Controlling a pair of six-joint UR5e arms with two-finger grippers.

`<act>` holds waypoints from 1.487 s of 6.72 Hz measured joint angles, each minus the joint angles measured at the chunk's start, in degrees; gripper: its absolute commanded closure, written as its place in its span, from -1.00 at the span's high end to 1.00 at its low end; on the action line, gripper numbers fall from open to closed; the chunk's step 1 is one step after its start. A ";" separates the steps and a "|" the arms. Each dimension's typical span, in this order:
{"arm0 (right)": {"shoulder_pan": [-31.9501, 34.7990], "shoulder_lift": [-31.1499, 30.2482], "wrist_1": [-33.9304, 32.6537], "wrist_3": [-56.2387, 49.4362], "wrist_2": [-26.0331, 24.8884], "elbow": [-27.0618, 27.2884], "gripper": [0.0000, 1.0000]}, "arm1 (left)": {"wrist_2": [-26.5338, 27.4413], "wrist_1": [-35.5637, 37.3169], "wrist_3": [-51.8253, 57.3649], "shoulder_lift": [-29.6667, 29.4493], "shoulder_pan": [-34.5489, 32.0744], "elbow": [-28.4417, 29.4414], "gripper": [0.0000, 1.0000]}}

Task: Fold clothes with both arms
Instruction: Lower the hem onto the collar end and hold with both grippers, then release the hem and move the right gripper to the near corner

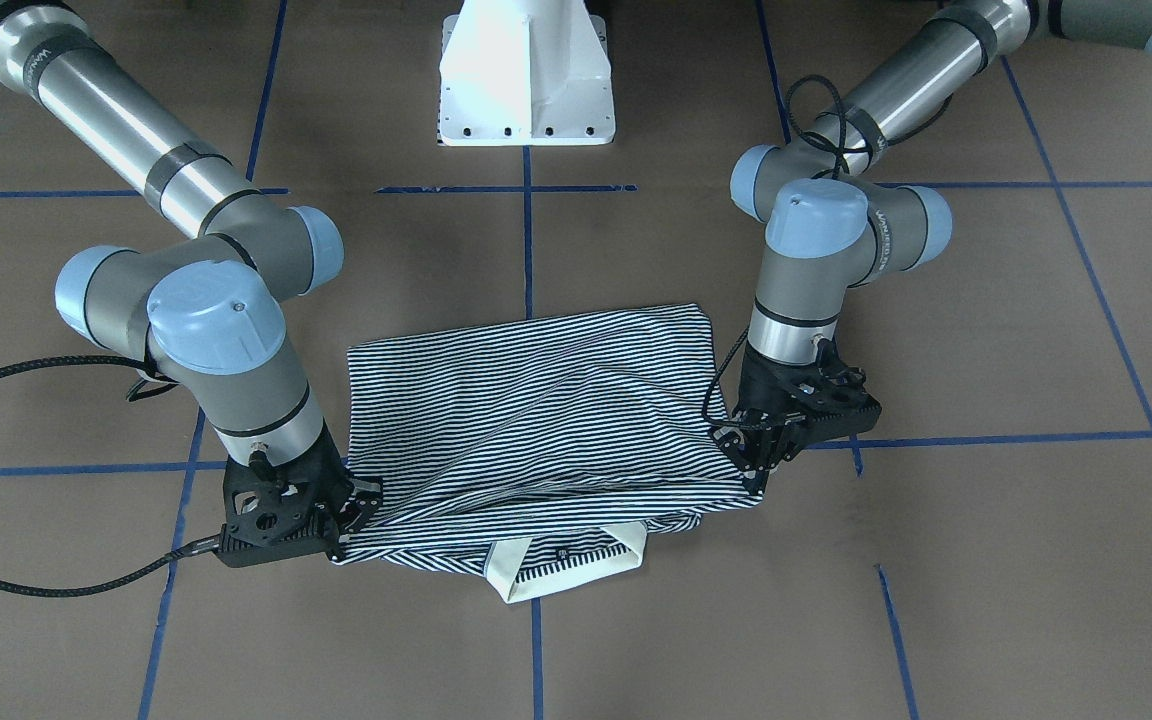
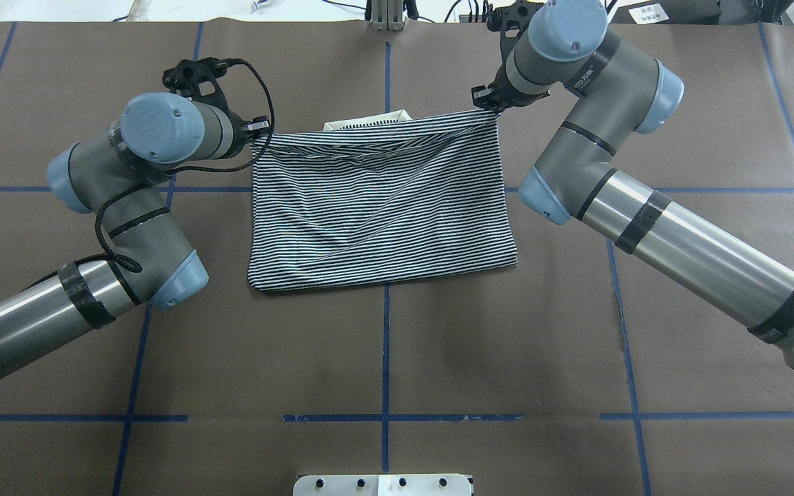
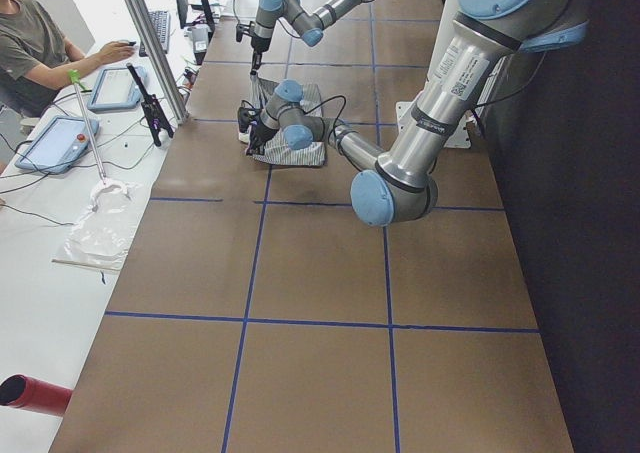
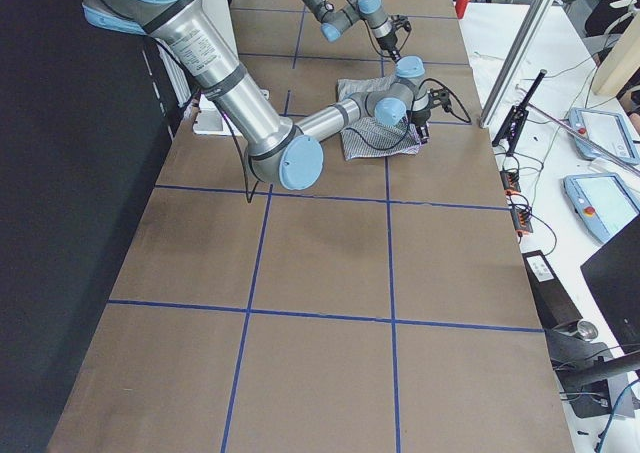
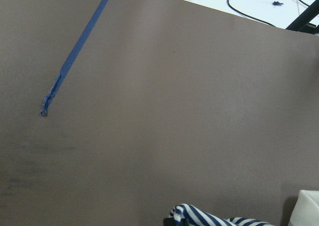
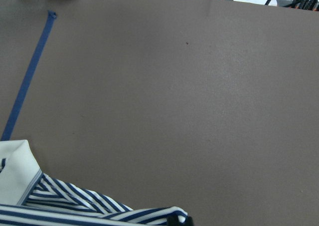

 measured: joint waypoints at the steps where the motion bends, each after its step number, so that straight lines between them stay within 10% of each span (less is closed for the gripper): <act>1: -0.11 0.03 0.31 0.09 0.00 0.03 -0.70 | 0.00 -0.02 -0.05 -0.30 0.02 0.02 -0.07; 2: -0.20 -0.08 1.11 0.29 0.02 0.05 0.98 | 0.02 -0.03 -0.12 -0.42 0.04 0.04 0.99; 6: 0.08 -2.32 2.43 0.72 4.42 1.41 1.00 | -1.06 0.01 0.06 -0.92 -0.14 0.00 1.00; 10: -6.07 -17.24 2.02 10.53 9.30 20.89 0.97 | -3.47 0.49 -0.08 -0.93 -0.30 -3.32 1.00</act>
